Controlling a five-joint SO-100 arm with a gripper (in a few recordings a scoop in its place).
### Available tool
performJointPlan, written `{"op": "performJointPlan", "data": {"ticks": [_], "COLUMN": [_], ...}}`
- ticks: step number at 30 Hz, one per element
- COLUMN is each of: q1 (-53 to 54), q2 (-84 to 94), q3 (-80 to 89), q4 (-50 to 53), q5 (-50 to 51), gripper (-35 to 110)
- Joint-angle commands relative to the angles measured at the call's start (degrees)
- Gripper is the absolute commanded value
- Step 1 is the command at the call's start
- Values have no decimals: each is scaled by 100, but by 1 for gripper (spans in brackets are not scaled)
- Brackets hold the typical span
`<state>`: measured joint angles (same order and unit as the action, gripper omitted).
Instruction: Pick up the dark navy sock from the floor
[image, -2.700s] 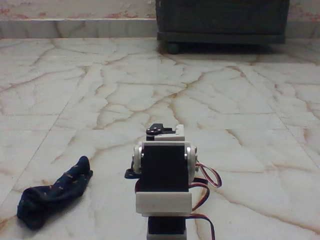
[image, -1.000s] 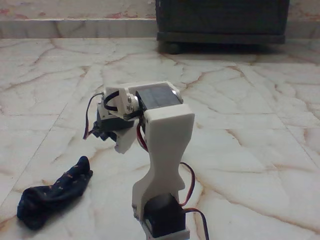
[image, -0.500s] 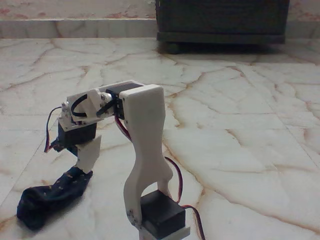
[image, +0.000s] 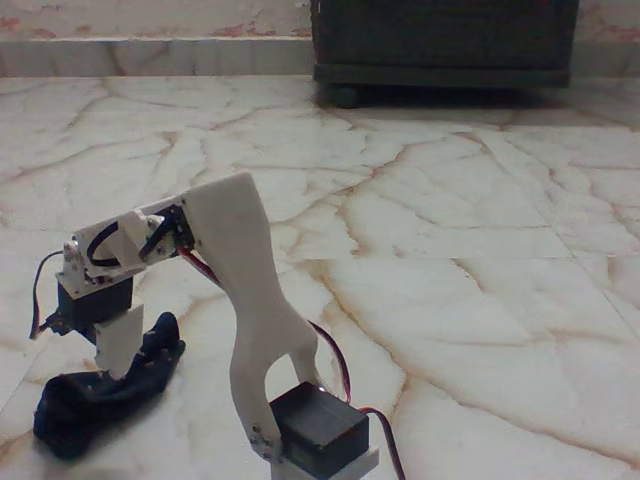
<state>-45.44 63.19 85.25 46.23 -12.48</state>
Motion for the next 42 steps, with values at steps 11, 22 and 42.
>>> {"op": "performJointPlan", "data": {"ticks": [11, 22, 42], "q1": [-299, -343, -255], "q2": [-1670, -2672, -2760], "q3": [-1767, -2109, -2320], "q4": [70, -255, -422], "q5": [308, 141, -193], "gripper": [11, 11, 0]}}
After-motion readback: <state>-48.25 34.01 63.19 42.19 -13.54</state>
